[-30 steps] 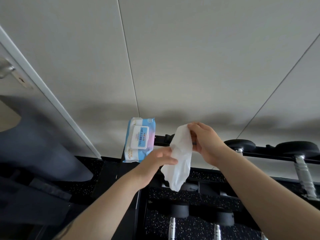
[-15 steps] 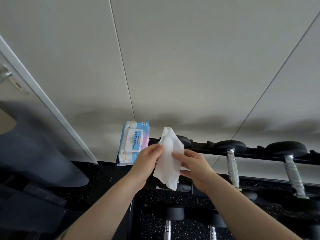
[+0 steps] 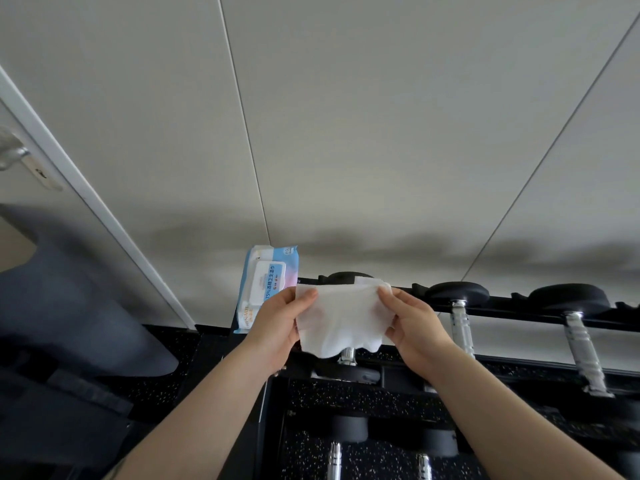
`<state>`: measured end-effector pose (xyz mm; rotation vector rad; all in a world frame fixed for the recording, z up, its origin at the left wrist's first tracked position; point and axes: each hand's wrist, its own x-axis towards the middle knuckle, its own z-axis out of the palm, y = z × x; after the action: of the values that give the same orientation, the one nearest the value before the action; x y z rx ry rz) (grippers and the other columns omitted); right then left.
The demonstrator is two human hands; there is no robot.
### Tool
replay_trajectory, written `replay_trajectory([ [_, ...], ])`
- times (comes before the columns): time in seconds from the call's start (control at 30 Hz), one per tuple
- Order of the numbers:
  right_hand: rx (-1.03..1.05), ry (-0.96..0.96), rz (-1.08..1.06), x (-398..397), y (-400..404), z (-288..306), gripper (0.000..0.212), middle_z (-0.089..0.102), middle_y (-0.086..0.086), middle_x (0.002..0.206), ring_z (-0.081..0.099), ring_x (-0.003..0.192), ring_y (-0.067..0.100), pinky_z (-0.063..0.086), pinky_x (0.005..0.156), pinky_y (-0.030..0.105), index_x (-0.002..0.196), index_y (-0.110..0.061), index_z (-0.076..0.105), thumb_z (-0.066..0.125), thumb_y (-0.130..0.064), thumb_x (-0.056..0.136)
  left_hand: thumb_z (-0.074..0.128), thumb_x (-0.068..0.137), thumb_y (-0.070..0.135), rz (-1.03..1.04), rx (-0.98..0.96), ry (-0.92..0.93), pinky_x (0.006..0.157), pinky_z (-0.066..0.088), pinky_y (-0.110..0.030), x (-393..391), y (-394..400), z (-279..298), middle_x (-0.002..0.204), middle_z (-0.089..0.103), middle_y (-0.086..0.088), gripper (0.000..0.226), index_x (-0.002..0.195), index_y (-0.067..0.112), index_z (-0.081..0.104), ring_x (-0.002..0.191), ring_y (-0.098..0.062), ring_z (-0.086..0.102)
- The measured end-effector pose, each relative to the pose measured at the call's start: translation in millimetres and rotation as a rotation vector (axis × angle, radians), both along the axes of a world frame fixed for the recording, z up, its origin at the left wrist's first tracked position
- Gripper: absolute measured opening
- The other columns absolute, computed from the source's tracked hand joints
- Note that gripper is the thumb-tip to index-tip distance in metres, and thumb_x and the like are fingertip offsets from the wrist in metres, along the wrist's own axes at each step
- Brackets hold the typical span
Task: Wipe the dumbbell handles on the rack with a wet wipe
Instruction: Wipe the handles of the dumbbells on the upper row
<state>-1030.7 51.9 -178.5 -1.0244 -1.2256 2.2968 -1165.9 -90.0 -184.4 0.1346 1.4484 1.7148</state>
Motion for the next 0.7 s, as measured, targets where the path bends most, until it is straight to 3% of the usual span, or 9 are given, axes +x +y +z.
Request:
replay_trajectory([
  [0.1,0.095,-0.01,-0.015,6,2,-1,0.04,0.069,0.007,0.097,0.066,0.089,0.022,0.054,0.079,0.037,0.117,-0.017,0.052,0.069,-0.008,0.082,0.067,0.085,0.012,0.072,-0.024,0.029,0.087,0.055,-0.04,-1,2,4,0.107,0.067,-0.009,0.032,0.116,0.009,0.057,0.097,-0.022,0.068],
  [0.17,0.296,-0.084,0.077,14,3,-2,0.06,0.072,0.006,0.095,0.068,0.086,0.019,0.053,0.078,0.028,0.118,-0.031,0.05,0.076,-0.002,0.073,0.074,0.08,0.011,0.053,-0.072,0.082,0.093,0.052,-0.042,-1,0,1,0.108,0.066,-0.006,0.046,0.121,0.018,0.053,0.103,-0.024,0.065],
  [0.2,0.455,-0.165,0.153,18,3,-4,0.057,0.072,0.002,0.092,0.067,0.081,0.014,0.052,0.073,0.02,0.115,-0.033,0.054,0.078,-0.003,0.072,0.076,0.077,0.009,0.008,-0.099,0.129,0.092,0.052,-0.041,-1,-2,-1,0.107,0.067,-0.007,0.052,0.121,0.022,0.053,0.102,-0.023,0.066],
  [0.27,0.788,-0.386,0.246,27,2,-12,0.029,0.064,-0.011,0.081,0.057,0.07,0.002,0.042,0.062,0.009,0.098,-0.031,0.065,0.076,-0.015,0.077,0.077,0.074,0.003,-0.12,-0.182,0.286,0.087,0.054,-0.033,3,-8,-10,0.101,0.068,-0.007,0.053,0.119,0.023,0.058,0.096,-0.02,0.067],
  [0.33,0.947,-0.482,0.262,35,1,-25,0.009,0.058,-0.016,0.083,0.053,0.075,0.001,0.037,0.062,0.011,0.086,-0.029,0.066,0.072,-0.025,0.081,0.076,0.077,0.005,-0.245,-0.309,0.486,0.087,0.054,-0.027,10,-14,-23,0.097,0.068,-0.001,0.036,0.107,0.022,0.067,0.093,-0.017,0.066],
  [0.43,1.059,-0.514,0.345,44,-1,-48,0.008,0.051,-0.014,0.098,0.048,0.096,0.006,0.035,0.077,0.018,0.084,-0.027,0.065,0.07,-0.033,0.082,0.072,0.082,0.02,-0.355,-0.455,0.749,0.081,0.052,-0.026,20,-18,-47,0.091,0.068,0.003,0.012,0.094,0.023,0.07,0.085,-0.013,0.063],
  [0.53,1.064,-0.492,0.366,47,2,-60,0.008,0.048,-0.015,0.114,0.042,0.107,0.002,0.031,0.089,0.021,0.086,-0.025,0.063,0.068,-0.031,0.084,0.068,0.085,0.027,-0.332,-0.501,0.888,0.076,0.043,-0.015,23,-14,-63,0.096,0.059,0.006,0.011,0.095,0.022,0.068,0.087,-0.005,0.057],
  [0.63,0.929,-0.549,0.465,35,13,-59,0.005,0.06,-0.011,0.093,0.055,0.076,0.005,0.041,0.067,0.019,0.09,-0.024,0.059,0.061,-0.029,0.089,0.066,0.087,0.026,-0.292,-0.501,0.92,0.076,0.04,-0.014,18,1,-69,0.1,0.057,0.004,0.018,0.102,0.015,0.067,0.088,-0.006,0.056],
  [0.7,0.943,-0.613,0.553,20,26,-59,0.004,0.062,-0.01,0.089,0.059,0.078,0.011,0.049,0.07,0.025,0.087,-0.029,0.057,0.059,-0.025,0.089,0.063,0.089,0.024,-0.311,-0.521,0.989,0.072,0.037,-0.013,9,18,-69,0.097,0.058,0.005,0.016,0.101,0.014,0.067,0.089,-0.008,0.055],
])
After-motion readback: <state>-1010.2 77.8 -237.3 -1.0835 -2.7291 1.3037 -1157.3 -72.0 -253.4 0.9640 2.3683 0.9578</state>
